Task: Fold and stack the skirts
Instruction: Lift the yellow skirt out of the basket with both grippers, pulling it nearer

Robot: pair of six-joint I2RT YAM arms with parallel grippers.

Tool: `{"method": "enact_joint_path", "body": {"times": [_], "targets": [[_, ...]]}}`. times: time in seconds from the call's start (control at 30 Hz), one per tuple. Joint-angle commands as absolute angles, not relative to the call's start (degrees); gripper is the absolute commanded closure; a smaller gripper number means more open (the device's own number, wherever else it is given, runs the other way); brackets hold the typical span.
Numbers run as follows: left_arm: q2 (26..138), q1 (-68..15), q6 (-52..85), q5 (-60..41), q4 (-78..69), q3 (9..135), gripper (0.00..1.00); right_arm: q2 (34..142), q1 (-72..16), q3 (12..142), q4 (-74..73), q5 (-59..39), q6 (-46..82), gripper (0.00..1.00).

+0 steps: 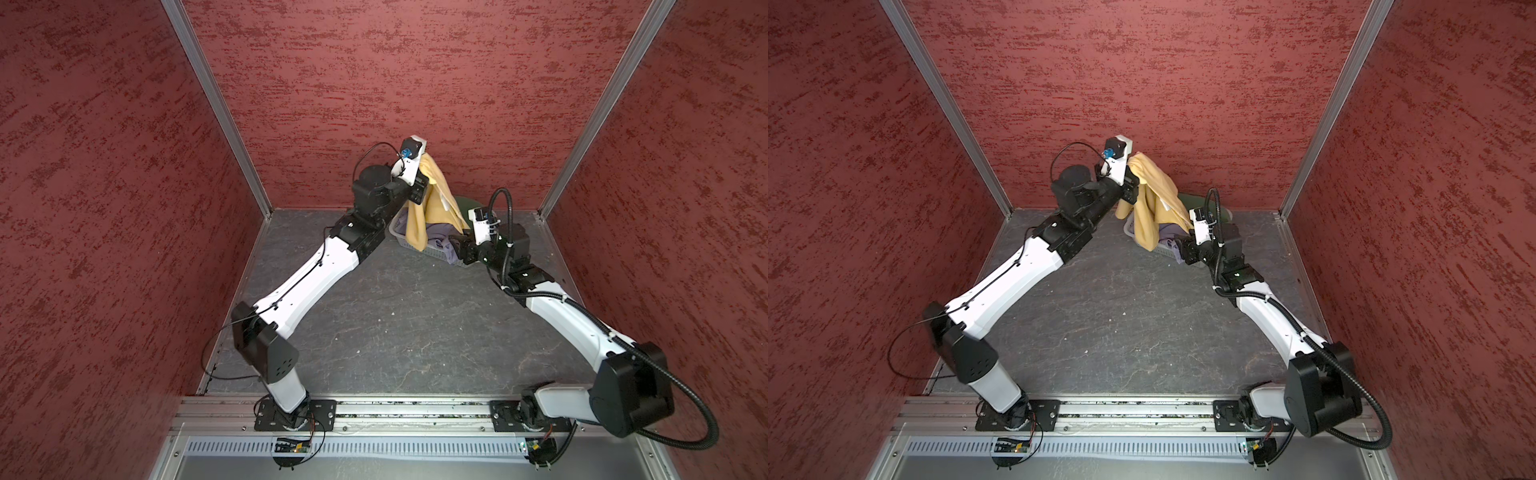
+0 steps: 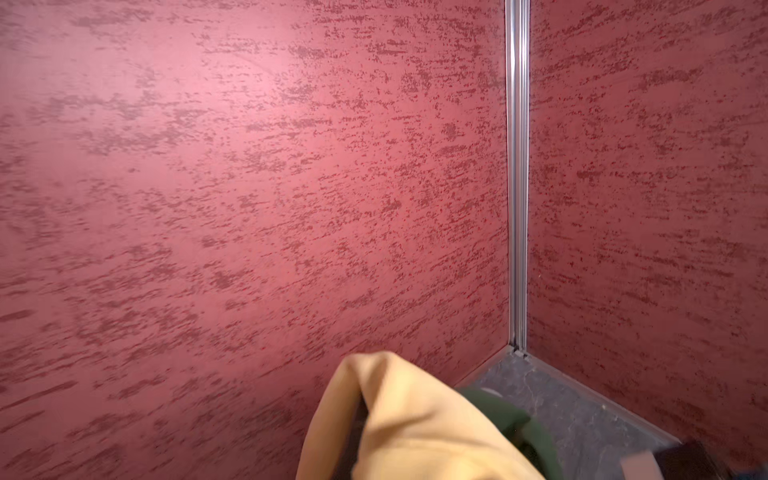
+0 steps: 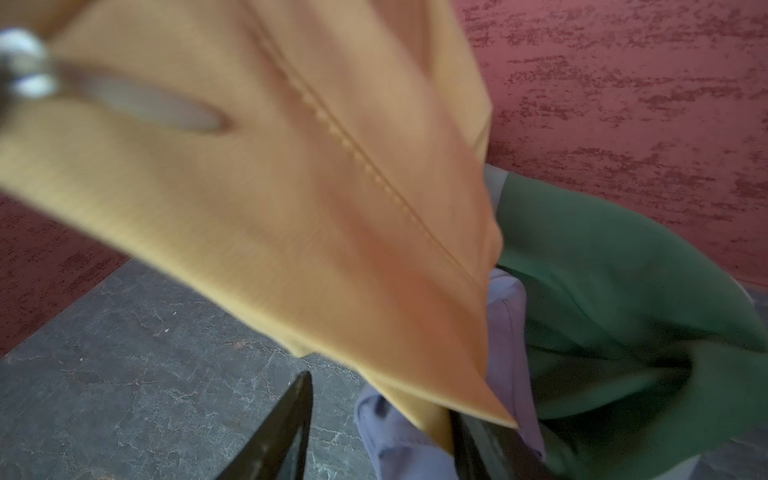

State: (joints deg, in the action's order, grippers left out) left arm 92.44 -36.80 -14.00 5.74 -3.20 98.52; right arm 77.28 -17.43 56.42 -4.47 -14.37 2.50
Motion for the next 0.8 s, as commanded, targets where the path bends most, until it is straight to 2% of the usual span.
{"method": "enact_joint_path", "body": {"times": [0.0,0.27,0.5,0.77], "targets": [[81.7,-33.8,-13.3,10.1,-9.6,93.7,1.00,79.9,-17.3,58.3,-1.1,-11.9,0.8,0.45],[66.4,-29.2,-4.3,16.2,3.5,74.7,1.00,88.2,-18.5,65.6,3.5,-10.5,-2.6,0.44],[61.5,-27.8,1.2,26.0,13.0,64.4,1.00,97.1,-20.8,71.8,6.0,-7.7,-5.3,0.44],[53.1,-17.0,9.2,31.6,21.0,58.3,1.00,105.0,-22.4,76.6,8.9,-9.6,-7.2,0.37]]}}
